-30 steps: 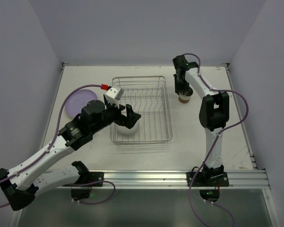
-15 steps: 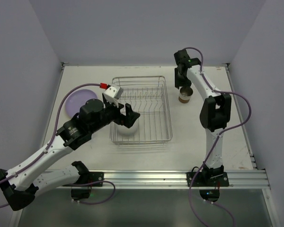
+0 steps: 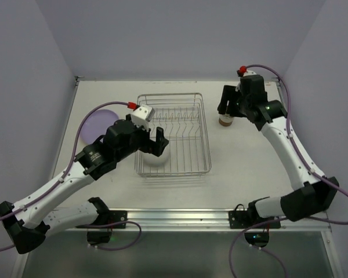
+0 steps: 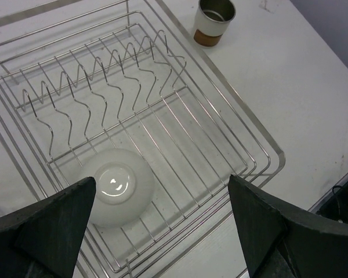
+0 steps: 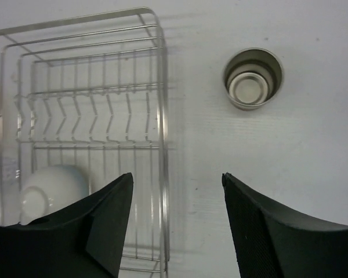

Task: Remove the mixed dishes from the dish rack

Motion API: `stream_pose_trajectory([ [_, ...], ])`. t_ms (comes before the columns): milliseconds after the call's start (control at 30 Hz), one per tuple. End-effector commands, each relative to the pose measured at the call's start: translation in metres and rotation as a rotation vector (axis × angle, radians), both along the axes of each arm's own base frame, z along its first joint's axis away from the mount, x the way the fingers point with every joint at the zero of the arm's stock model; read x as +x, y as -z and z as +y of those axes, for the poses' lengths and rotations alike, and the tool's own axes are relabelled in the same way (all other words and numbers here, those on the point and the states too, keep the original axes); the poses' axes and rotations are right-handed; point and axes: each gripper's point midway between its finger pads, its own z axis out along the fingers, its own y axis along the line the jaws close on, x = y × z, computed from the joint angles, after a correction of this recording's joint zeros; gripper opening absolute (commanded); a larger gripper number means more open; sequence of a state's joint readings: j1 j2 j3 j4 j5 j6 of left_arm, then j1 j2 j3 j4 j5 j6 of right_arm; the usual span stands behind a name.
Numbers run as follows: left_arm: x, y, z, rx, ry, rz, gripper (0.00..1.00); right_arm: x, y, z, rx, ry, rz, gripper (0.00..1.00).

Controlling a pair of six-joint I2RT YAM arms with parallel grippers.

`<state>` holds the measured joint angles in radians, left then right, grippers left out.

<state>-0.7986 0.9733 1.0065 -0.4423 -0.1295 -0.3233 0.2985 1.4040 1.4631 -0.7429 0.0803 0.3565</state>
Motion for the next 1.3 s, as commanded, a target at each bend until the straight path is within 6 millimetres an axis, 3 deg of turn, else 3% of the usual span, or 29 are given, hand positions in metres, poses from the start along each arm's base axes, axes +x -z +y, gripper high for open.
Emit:
stream_pose_trajectory([
  [0,0.006,-0.007,0.008,0.013,-0.039,-0.027,1.0,-0.015,-0.016,0.037,0.147,-0.128,-0.078,0.69],
  [167,0.008,0.011,0.005,0.037,-0.05,0.019,1.0,-0.039,-0.028,0.044,0.186,-0.177,-0.115,0.73],
  [300,0.01,0.035,0.001,0.081,-0.05,0.08,1.0,-0.051,-0.031,0.045,0.205,-0.209,-0.144,0.76],
  [567,0.008,0.06,-0.008,0.104,-0.022,0.15,1.0,-0.07,-0.038,0.052,0.242,-0.301,-0.191,0.83],
  [833,0.003,0.091,-0.002,0.108,-0.076,0.228,1.0,-0.078,-0.041,0.056,0.289,-0.311,-0.215,0.86],
  [1000,0.001,0.101,-0.002,0.098,-0.079,0.242,1.0,-0.081,-0.043,0.062,0.348,-0.32,-0.23,0.86],
  [1267,0.016,0.111,0.003,0.132,-0.145,0.212,1.0,-0.091,-0.057,0.053,0.327,-0.312,-0.278,0.86],
])
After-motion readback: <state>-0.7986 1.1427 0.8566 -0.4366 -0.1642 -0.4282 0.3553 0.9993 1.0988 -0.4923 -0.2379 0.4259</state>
